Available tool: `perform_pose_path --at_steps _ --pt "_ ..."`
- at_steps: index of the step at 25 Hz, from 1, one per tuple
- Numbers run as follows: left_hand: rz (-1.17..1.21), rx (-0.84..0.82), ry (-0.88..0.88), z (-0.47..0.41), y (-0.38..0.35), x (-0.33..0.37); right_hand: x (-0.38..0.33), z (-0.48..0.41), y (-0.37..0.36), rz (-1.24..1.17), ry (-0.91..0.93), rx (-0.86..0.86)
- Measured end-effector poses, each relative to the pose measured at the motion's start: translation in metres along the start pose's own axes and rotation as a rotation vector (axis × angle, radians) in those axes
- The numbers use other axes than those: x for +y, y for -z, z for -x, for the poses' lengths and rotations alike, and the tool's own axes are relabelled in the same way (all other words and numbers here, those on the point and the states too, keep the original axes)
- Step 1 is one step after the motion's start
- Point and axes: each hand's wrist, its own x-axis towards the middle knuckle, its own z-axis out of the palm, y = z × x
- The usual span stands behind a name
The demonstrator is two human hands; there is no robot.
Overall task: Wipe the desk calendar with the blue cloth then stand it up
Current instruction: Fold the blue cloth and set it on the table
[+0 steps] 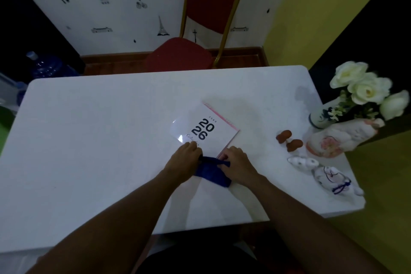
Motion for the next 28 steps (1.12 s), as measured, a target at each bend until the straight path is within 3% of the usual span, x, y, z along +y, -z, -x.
perform_pose_path --at_steps 3,7,9,11,12,18,23,25,28 --pt "0.111 -0.083 -0.031 0.025 0.012 -0.005 -0.008 0.019 0.018 -0.028 0.153 0.011" --pt "-0.02 0.154 -0.25 0.074 -0.008 -0.011 -0.001 0.062 -0.005 0.267 0.587 0.296" --pt "0.014 -0.003 -0.244 0.093 -0.029 -0.008 0.018 0.086 -0.032 0.341 0.658 0.186" --pt "0.049 -0.2 -0.147 0.105 -0.052 -0.003 0.031 0.103 -0.055 0.351 0.571 0.031" --pt "0.045 -0.216 -0.122 0.108 -0.063 -0.001 0.035 0.106 -0.063 0.347 0.526 0.011" --pt "-0.04 -0.105 -0.111 0.109 -0.074 0.006 0.035 0.087 -0.062 0.485 0.537 0.057" --pt "-0.025 -0.009 -0.159 0.101 -0.053 0.004 0.025 0.085 -0.051 0.391 0.528 0.103" --pt "0.118 0.051 -0.14 0.088 -0.039 0.001 0.014 0.076 -0.044 0.253 0.416 0.166" --pt "0.221 0.123 -0.004 0.058 -0.017 -0.005 -0.01 0.053 -0.035 -0.004 0.078 0.225"
